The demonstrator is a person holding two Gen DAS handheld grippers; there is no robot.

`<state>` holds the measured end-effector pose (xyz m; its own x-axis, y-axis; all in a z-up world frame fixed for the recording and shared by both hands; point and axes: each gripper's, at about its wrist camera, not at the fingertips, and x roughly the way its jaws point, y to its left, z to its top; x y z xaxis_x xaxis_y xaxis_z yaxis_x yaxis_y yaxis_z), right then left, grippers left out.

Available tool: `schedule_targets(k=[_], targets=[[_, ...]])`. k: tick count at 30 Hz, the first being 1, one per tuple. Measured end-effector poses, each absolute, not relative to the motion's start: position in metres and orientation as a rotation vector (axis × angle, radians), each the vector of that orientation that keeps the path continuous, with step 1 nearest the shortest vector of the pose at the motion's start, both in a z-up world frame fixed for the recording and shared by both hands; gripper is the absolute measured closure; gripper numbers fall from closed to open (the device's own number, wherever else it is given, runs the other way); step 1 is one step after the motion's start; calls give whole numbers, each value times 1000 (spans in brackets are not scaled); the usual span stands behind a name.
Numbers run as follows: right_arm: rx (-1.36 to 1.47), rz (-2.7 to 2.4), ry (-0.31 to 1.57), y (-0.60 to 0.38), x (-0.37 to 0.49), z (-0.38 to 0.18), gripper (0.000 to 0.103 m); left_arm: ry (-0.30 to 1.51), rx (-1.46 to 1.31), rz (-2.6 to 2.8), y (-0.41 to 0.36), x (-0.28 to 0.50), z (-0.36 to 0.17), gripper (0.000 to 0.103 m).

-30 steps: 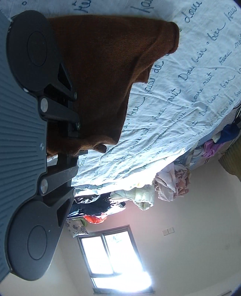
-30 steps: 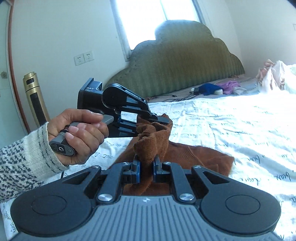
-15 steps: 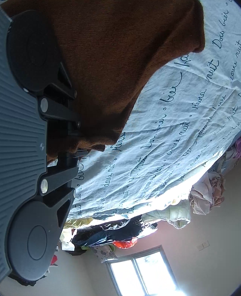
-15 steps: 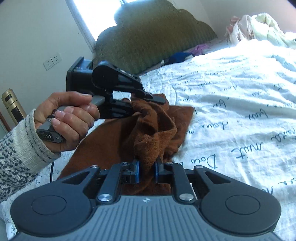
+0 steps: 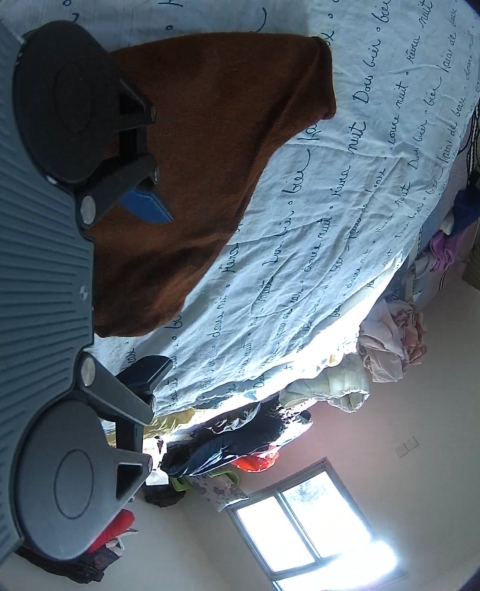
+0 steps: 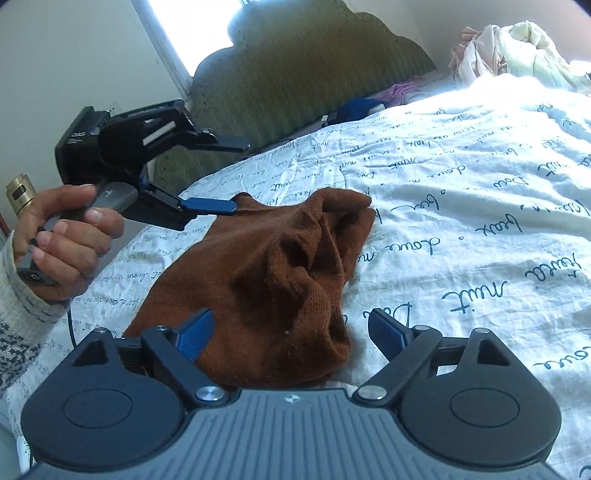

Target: Fold small clothes

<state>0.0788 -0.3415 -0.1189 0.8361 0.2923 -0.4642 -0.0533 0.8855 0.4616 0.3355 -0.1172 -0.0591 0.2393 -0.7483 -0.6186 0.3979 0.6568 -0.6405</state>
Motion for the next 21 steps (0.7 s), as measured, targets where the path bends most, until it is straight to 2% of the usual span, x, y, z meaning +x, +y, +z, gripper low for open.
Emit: schedule_targets(k=[2, 3, 4, 9, 13, 17, 18, 20, 21], targets=[[468, 205, 570, -341, 80, -120, 37, 1095, -350, -816, -114, 324, -65, 26], [478, 204, 587, -339, 82, -121, 59, 1097, -337, -814, -108, 316, -70, 25], [483, 180, 590, -337, 79, -122, 71, 1095, -321, -809, -103, 309, -72, 25], [551, 177, 610, -346, 80, -131, 72, 1052, -235, -755, -62, 262, -66, 24], [633, 170, 631, -357, 84, -139, 70, 975, -160, -604, -26, 232, -56, 13], [654, 171, 635, -357, 86, -143, 70, 1081, -280, -607, -8, 229, -82, 13], [667, 169, 636, -358, 87, -145, 67, 1121, -321, -601, -7, 230, -93, 14], [677, 192, 642, -355, 86, -143, 64, 1180, -415, -596, -6, 235, -116, 28], [664, 198, 650, -353, 88, -143, 64, 1209, -505, -615, -2, 237, -129, 70]])
